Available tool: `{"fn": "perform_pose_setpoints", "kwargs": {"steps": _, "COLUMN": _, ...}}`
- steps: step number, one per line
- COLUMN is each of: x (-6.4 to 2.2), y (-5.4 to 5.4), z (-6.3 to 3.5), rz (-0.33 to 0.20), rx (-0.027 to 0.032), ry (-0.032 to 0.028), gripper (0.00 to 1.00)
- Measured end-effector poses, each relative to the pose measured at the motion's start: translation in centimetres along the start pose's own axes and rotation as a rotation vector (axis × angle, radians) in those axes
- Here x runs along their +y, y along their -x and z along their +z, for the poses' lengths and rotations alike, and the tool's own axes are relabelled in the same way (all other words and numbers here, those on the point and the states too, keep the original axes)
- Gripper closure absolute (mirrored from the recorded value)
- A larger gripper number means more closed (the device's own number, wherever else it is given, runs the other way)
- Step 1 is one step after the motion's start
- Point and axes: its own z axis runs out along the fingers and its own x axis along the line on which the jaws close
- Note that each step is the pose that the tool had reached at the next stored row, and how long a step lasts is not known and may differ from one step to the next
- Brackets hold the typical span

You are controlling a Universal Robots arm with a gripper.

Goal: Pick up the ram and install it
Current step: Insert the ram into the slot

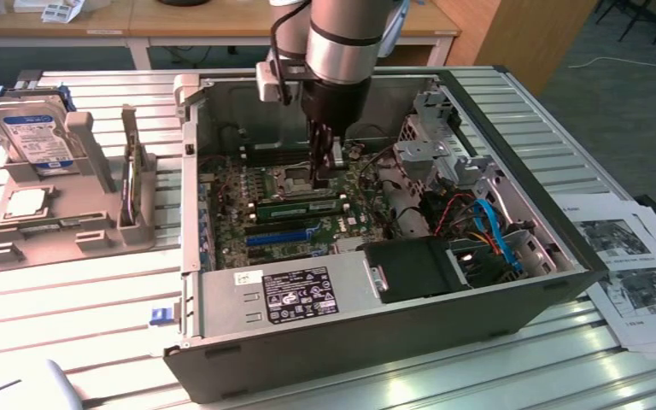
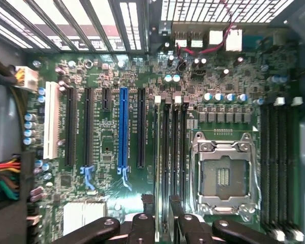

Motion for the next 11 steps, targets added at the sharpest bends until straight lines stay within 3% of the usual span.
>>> {"fn": "perform_pose_setpoints", "kwargs": {"steps": 11, "x": 0.17, "y": 0.0, "z": -4.39, "rz": 0.0, "rx": -0.0001, "ry": 0.0, "gripper": 0.75}}
